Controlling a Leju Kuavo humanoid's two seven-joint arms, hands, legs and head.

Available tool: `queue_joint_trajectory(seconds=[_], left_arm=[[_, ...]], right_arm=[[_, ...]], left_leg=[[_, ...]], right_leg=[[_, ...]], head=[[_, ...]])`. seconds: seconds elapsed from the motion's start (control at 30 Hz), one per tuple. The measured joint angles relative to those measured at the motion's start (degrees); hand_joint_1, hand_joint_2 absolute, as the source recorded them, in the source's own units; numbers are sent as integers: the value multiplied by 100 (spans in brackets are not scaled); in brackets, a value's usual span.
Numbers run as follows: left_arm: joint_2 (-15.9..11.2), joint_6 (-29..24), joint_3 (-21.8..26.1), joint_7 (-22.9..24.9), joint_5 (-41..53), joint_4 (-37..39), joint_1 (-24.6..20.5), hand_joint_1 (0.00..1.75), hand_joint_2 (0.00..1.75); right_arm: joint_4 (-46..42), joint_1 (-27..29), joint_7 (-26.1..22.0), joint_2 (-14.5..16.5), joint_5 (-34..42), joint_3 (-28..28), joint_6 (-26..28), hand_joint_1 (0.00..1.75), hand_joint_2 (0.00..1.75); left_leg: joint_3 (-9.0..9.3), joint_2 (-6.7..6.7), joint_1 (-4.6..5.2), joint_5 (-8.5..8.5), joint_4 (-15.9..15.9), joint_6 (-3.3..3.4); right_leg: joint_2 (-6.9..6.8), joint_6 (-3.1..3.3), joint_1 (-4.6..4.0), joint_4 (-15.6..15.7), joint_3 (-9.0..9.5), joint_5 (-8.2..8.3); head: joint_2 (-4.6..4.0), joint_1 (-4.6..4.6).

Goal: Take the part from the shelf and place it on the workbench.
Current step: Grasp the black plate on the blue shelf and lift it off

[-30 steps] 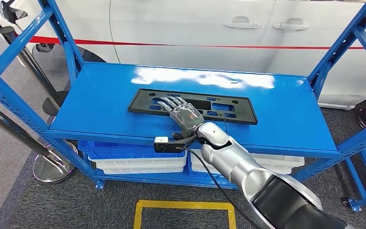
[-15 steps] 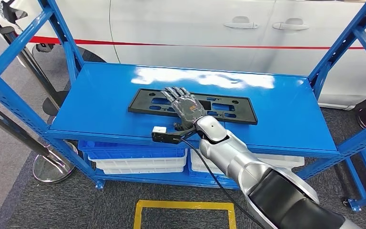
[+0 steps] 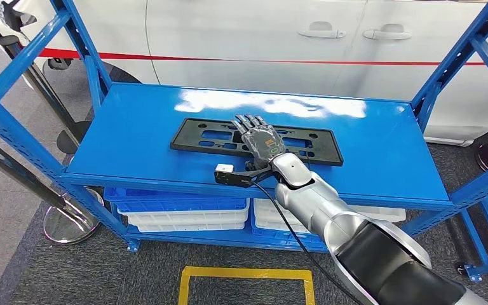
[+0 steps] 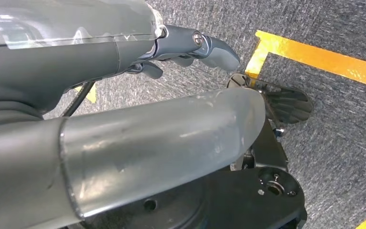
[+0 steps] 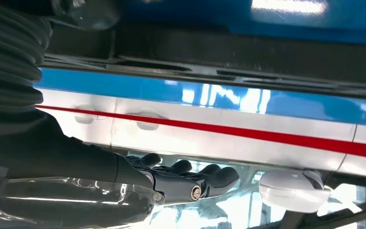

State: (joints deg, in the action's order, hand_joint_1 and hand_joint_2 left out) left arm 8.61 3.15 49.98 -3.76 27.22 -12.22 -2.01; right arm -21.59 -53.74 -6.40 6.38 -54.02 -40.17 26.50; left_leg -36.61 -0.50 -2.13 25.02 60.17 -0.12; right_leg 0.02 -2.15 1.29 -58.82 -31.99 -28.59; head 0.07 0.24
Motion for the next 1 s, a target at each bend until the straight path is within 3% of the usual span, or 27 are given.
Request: queue_joint_trajectory(seconds=[0.97, 1.0], left_arm=[[-17, -14, 132, -50, -86, 0, -33, 0, 0], [-17, -14, 134, -50, -86, 0, -33, 0, 44]], right_arm=[[135, 95, -174, -21, -267, -37, -575, 169, 175], [136, 95, -175, -21, -267, -37, -583, 170, 175]], left_leg=[[6, 2, 0, 0, -1, 0], [7, 2, 0, 0, -1, 0]], right_leg=[[2, 1, 0, -1, 6, -1], [2, 1, 0, -1, 6, -1]], head=[[0, 0], [0, 0]])
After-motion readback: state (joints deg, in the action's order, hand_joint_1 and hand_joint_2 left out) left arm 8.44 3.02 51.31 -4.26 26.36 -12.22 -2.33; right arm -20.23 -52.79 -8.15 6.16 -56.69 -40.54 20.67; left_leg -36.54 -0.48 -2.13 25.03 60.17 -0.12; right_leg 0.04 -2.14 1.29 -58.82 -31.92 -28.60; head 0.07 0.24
